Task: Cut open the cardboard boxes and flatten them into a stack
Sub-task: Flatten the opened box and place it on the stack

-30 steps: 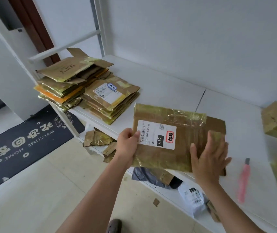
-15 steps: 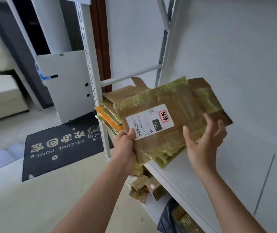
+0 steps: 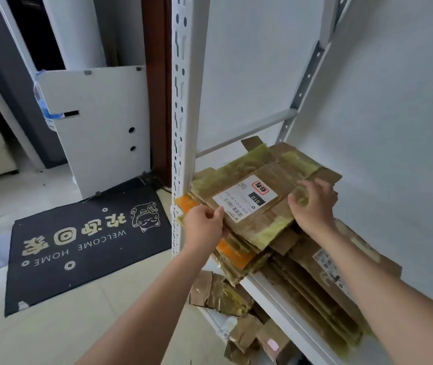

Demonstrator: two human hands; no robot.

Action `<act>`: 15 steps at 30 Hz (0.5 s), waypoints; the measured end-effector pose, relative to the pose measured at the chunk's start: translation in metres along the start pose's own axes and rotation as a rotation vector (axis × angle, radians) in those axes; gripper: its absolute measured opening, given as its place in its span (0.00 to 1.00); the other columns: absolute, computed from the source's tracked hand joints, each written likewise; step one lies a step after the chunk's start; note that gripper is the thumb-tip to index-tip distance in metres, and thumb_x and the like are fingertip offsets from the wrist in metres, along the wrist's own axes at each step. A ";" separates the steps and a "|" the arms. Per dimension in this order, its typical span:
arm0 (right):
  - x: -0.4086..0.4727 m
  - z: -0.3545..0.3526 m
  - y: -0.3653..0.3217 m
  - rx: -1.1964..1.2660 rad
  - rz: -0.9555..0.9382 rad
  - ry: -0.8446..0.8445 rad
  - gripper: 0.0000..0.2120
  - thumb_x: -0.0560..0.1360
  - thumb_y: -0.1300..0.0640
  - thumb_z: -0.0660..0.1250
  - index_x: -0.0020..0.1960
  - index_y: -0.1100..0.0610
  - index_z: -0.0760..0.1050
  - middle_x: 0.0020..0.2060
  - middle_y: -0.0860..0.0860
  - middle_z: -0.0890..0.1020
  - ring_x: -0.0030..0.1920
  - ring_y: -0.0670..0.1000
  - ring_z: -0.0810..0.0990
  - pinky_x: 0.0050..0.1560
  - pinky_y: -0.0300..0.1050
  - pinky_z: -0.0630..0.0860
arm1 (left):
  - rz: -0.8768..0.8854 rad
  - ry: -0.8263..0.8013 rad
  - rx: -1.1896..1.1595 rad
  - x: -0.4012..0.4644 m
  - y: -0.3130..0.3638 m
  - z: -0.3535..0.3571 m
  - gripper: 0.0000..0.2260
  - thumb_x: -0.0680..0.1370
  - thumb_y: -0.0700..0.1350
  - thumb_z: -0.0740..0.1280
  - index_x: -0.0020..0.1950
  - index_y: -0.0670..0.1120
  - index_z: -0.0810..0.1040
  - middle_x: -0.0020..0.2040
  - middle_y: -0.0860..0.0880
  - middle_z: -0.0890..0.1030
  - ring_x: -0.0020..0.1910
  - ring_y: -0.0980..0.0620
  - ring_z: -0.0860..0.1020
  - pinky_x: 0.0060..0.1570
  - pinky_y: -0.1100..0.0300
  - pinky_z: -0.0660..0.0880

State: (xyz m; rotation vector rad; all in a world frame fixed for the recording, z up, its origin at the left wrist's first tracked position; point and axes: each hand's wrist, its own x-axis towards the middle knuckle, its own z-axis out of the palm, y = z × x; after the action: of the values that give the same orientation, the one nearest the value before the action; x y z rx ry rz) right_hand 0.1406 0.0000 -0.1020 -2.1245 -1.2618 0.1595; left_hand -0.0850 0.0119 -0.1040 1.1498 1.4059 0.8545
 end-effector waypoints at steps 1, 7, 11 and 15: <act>0.002 0.005 0.001 -0.051 0.006 -0.037 0.17 0.78 0.54 0.66 0.65 0.55 0.73 0.70 0.56 0.61 0.73 0.59 0.57 0.71 0.53 0.61 | 0.061 0.023 0.149 0.004 -0.005 -0.003 0.13 0.81 0.47 0.66 0.42 0.39 0.77 0.37 0.47 0.82 0.38 0.47 0.82 0.43 0.50 0.81; 0.020 0.009 -0.014 -0.451 0.021 -0.234 0.20 0.80 0.46 0.57 0.69 0.51 0.65 0.72 0.55 0.60 0.74 0.63 0.53 0.74 0.59 0.56 | 0.763 0.218 0.801 0.022 -0.014 0.000 0.18 0.74 0.44 0.69 0.63 0.43 0.74 0.60 0.46 0.74 0.59 0.46 0.72 0.62 0.52 0.70; 0.022 0.020 -0.009 -0.762 -0.072 -0.280 0.26 0.82 0.42 0.41 0.79 0.42 0.41 0.80 0.51 0.40 0.77 0.61 0.33 0.72 0.64 0.28 | 0.698 -0.121 1.050 0.045 -0.022 0.000 0.28 0.83 0.49 0.52 0.81 0.43 0.49 0.81 0.44 0.50 0.80 0.45 0.44 0.77 0.50 0.37; 0.026 0.029 0.008 -0.558 -0.035 -0.447 0.29 0.80 0.36 0.36 0.79 0.41 0.36 0.78 0.48 0.33 0.78 0.54 0.32 0.75 0.60 0.33 | 0.623 -0.237 1.102 0.053 -0.039 0.000 0.33 0.80 0.62 0.37 0.81 0.46 0.39 0.81 0.45 0.39 0.78 0.47 0.35 0.76 0.51 0.32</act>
State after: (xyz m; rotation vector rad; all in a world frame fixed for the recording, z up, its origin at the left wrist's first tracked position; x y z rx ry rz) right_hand 0.1478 0.0323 -0.1238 -2.6328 -1.7599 0.3100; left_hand -0.0903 0.0523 -0.1560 2.5206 1.3187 0.2486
